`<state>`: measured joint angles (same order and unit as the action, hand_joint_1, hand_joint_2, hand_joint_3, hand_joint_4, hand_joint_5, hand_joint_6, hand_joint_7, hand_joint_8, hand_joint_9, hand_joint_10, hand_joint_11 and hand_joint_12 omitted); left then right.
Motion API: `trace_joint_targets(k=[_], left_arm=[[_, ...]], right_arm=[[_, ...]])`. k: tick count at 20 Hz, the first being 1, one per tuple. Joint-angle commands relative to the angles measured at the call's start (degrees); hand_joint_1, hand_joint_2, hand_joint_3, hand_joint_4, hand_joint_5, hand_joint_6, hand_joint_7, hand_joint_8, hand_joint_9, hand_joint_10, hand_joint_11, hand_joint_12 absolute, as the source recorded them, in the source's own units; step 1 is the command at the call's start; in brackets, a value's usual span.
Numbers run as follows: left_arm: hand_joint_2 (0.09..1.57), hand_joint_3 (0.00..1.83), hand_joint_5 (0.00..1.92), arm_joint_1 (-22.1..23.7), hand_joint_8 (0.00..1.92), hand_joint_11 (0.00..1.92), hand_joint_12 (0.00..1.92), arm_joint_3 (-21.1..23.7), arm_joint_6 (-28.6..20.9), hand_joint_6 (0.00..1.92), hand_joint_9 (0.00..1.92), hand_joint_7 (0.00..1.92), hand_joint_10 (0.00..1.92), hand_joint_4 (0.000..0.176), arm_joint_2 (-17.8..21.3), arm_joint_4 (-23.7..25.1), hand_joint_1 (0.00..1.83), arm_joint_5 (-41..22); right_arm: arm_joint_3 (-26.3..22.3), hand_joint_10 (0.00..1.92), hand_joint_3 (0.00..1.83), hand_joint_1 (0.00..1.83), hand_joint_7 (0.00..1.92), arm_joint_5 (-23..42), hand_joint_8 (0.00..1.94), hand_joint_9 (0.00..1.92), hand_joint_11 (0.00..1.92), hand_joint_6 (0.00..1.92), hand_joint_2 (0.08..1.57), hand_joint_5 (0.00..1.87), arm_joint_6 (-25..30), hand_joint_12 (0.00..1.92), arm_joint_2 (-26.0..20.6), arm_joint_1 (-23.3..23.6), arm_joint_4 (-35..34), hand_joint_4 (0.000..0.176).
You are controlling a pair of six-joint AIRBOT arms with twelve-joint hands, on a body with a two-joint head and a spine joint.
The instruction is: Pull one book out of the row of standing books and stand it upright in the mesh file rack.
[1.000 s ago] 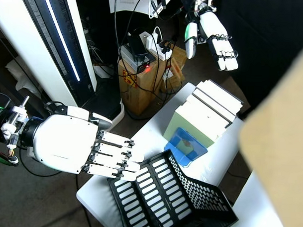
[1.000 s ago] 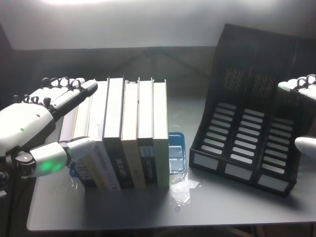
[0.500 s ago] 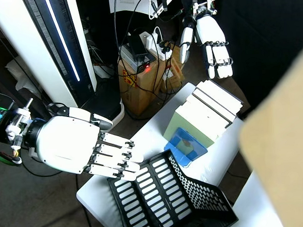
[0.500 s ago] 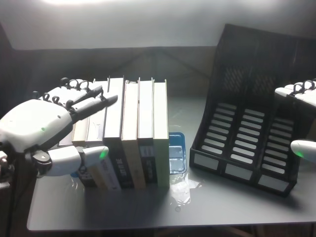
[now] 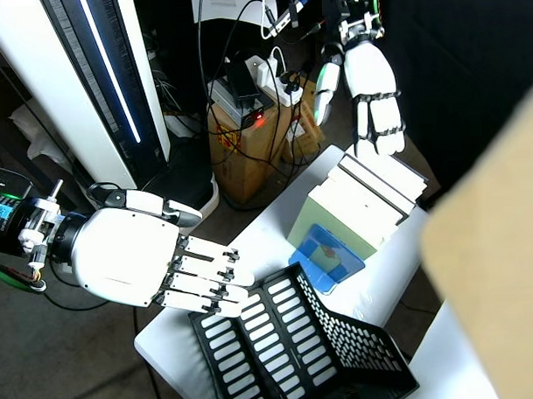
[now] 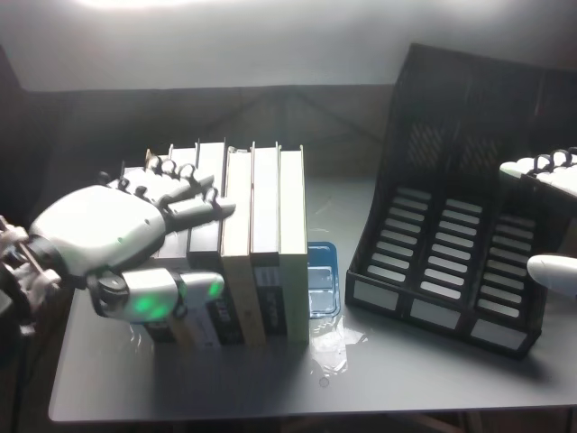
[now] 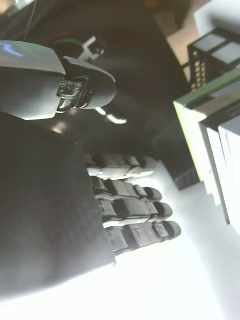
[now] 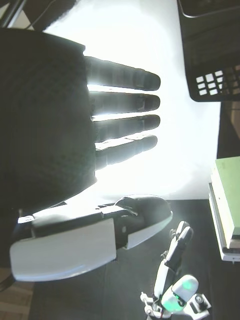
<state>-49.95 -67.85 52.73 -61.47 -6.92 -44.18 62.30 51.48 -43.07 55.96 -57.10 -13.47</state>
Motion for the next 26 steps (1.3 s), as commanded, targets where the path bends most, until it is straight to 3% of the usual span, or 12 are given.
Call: trace_joint_targets(k=[1, 4, 6, 8, 12, 14, 17, 23, 25, 26], left_arm=[[1.26, 0.00, 0.28, 0.70, 0.00, 0.00, 0.00, -0.24, 1.03, 0.03, 0.00, 0.00, 0.00, 0.103, -0.10, 0.11, 0.24, -4.19], [1.27, 0.00, 0.30, 1.38, 0.00, 0.00, 0.00, -0.31, 3.55, 0.02, 0.00, 0.00, 0.00, 0.110, -0.65, 0.40, 0.23, -1.09], [1.28, 0.00, 0.31, 1.52, 0.00, 0.00, 0.00, -0.32, 4.46, 0.02, 0.00, 0.00, 0.00, 0.096, -0.88, 0.52, 0.22, -0.01], [1.28, 0.00, 0.30, 1.66, 0.00, 0.00, 0.00, -0.33, 5.51, 0.01, 0.00, 0.00, 0.00, 0.098, -1.05, 0.48, 0.16, 0.86], [1.28, 0.00, 0.33, 1.68, 0.00, 0.00, 0.00, -0.07, 6.82, 0.01, 0.00, 0.00, 0.00, 0.082, -1.32, 0.67, 0.17, 2.34], [1.28, 0.00, 0.38, 1.67, 0.00, 0.00, 0.00, 0.24, 7.88, 0.03, 0.00, 0.00, 0.00, 0.060, -1.43, 0.69, 0.18, 2.91], [1.27, 0.00, 0.46, 1.69, 0.00, 0.00, 0.00, 0.55, 8.97, 0.03, 0.00, 0.00, 0.00, 0.041, -1.59, 0.95, 0.24, 3.52], [1.29, 0.00, 0.47, 1.38, 0.00, 0.00, 0.00, 1.76, 9.21, 0.01, 0.00, 0.00, 0.00, 0.034, -1.15, 2.13, 0.18, 3.68], [1.27, 0.00, 0.49, 0.36, 0.00, 0.00, 0.00, 2.80, 8.97, 0.02, 0.00, 0.00, 0.00, 0.033, -0.52, 2.39, 0.20, 2.80], [1.26, 0.00, 0.52, -0.35, 0.00, 0.00, 0.00, 3.32, 8.32, 0.03, 0.00, 0.00, 0.00, 0.023, -0.25, 2.75, 0.28, 2.08]], right_arm=[[0.35, 0.00, 0.00, 0.33, 0.00, 6.48, 0.00, 0.00, 0.00, 0.00, 1.34, 0.00, 0.64, 0.00, -0.02, -0.15, -0.10, 0.000], [0.40, 0.00, 0.00, 0.35, 0.00, 6.48, 0.00, 0.00, 0.00, 0.00, 1.34, 0.00, 0.82, 0.00, 0.03, -0.29, -0.12, 0.000], [0.40, 0.00, 0.00, 0.37, 0.00, 6.48, 0.00, 0.00, 0.00, 0.00, 1.34, 0.00, 0.88, 0.00, 0.03, -0.33, -0.18, 0.000], [0.40, 0.00, 0.00, 0.34, 0.00, 6.49, 0.00, 0.00, 0.00, 0.00, 1.34, 0.00, 0.97, 0.00, 0.03, -0.44, -0.22, 0.000], [0.40, 0.00, 0.00, 0.34, 0.00, 6.58, 0.00, 0.00, 0.00, 0.00, 1.34, 0.00, 0.97, 0.00, 0.07, -0.56, -0.39, 0.000], [0.40, 0.00, 0.00, 0.30, 0.00, 6.65, 0.00, 0.00, 0.00, 0.00, 1.34, 0.00, 1.03, 0.00, 0.07, -0.56, -0.41, 0.000], [0.40, 0.00, 0.00, 0.30, 0.00, 6.70, 0.00, 0.00, 0.00, 0.00, 1.33, 0.00, 1.05, 0.00, 0.07, -0.72, -0.56, 0.000], [0.39, 0.00, 0.00, 0.30, 0.00, 6.79, 0.00, 0.00, 0.00, 0.00, 1.33, 0.00, 1.08, 0.00, 0.08, -0.94, -0.68, 0.000], [0.36, 0.00, 0.00, 0.29, 0.00, 6.79, 0.00, 0.00, 0.00, 0.00, 1.33, 0.00, 1.12, 0.00, 0.08, -1.00, -0.68, 0.000], [0.34, 0.00, 0.00, 0.30, 0.00, 6.79, 0.00, 0.00, 0.00, 0.00, 1.33, 0.00, 1.12, 0.00, 0.08, -1.08, -0.68, 0.000]])
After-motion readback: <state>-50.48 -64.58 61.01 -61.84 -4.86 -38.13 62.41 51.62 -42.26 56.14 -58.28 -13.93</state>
